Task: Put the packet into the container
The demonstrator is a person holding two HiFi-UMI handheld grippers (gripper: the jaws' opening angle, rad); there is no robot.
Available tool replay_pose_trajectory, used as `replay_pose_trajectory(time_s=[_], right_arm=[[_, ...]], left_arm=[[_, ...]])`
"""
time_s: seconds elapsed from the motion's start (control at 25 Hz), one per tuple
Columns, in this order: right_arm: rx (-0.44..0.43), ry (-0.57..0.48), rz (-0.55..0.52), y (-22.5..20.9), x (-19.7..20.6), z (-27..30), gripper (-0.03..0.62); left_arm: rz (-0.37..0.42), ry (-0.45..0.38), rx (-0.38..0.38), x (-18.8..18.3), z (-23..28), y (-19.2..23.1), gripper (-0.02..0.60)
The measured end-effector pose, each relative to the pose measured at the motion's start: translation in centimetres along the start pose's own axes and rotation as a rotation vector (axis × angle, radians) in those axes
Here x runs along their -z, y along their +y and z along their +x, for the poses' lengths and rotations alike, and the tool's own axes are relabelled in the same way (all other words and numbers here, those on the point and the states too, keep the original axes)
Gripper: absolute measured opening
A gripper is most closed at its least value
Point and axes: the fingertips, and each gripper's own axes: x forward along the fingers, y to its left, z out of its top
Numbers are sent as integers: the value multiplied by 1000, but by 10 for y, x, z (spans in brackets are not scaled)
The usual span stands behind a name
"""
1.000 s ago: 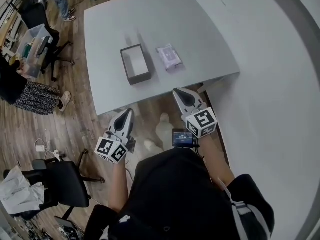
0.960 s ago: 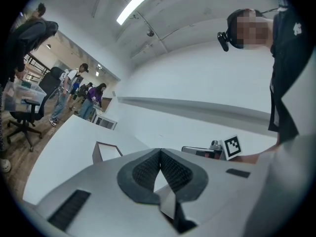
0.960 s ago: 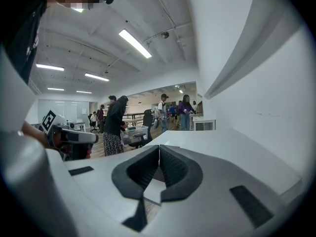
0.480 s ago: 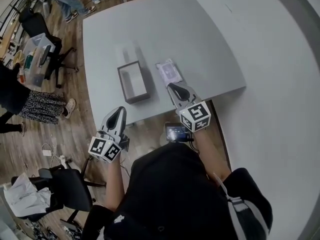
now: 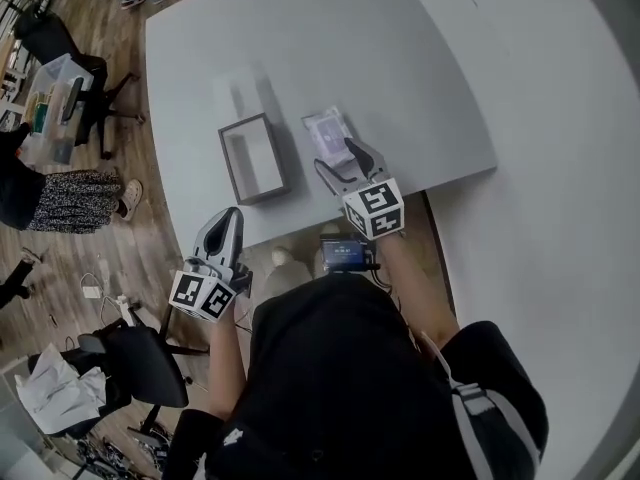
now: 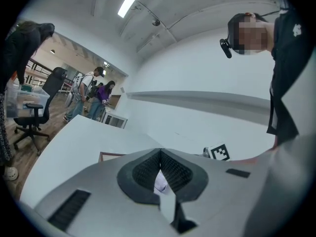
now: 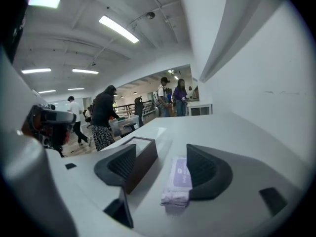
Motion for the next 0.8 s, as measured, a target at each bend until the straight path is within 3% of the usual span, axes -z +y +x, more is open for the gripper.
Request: replay_pose_trajectory(time_s=[0.12,0.28,0.64,0.8], right_arm=[[90,106,19,-20,23,29,403],[186,286,40,-46,66,63,446],[273,580,-16,-74,102,109,465],[245,669,-40,-77,109,112,465]], left_arm=[[3,4,15,-8,5,10,8],[0,16,26,-10,4,21,8],[-25,12,-13,-9,-11,47,8],[-17,11,-10,-11,-10,49,8]])
